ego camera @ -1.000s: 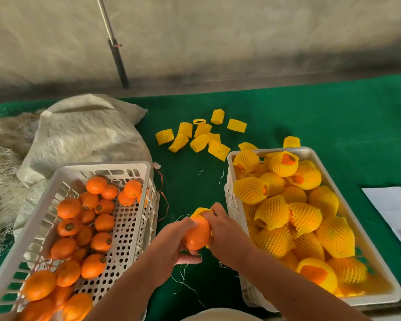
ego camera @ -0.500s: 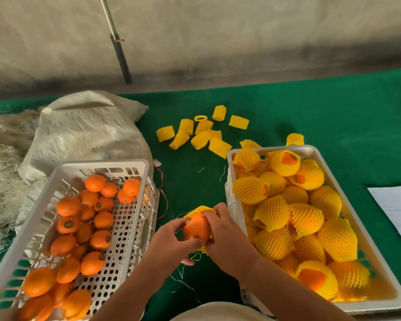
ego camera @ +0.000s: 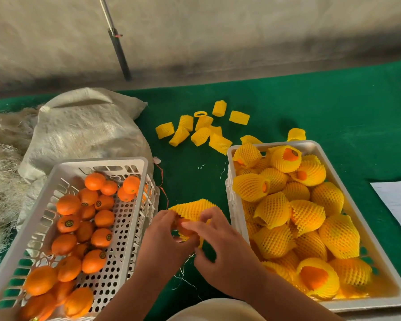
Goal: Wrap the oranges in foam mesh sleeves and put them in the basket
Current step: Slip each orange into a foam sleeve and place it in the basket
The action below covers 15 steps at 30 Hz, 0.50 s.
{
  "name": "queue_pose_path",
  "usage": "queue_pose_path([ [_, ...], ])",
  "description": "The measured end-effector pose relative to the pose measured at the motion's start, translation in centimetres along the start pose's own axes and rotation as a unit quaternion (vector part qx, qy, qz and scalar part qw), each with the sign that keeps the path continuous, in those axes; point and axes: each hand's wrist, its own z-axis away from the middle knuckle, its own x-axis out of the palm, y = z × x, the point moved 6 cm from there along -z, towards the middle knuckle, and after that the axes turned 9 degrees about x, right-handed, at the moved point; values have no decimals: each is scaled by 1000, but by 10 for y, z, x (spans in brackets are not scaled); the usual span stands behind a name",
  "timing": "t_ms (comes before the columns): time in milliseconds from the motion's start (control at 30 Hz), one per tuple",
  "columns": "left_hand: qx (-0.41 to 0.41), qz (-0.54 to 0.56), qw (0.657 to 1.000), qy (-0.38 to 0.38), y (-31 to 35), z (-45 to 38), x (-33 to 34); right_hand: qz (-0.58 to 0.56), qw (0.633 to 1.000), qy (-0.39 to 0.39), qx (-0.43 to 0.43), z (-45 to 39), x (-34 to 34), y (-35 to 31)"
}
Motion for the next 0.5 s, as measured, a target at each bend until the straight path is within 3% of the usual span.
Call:
queue_pose_path([
  [100,9,30,999,-3,1,4,-2,-74,989,113,64,-1,-20,9],
  [200,28,26,999,-18,4,8,-1,-108,980,35,165,-9,-15,20],
  [267,43,-3,998,-36,8,10,2,-123,975,-8,183,-12,-8,23],
  [500,15,-47,998,-35,12,16,7,-129,967,30,216,-12,5,25],
])
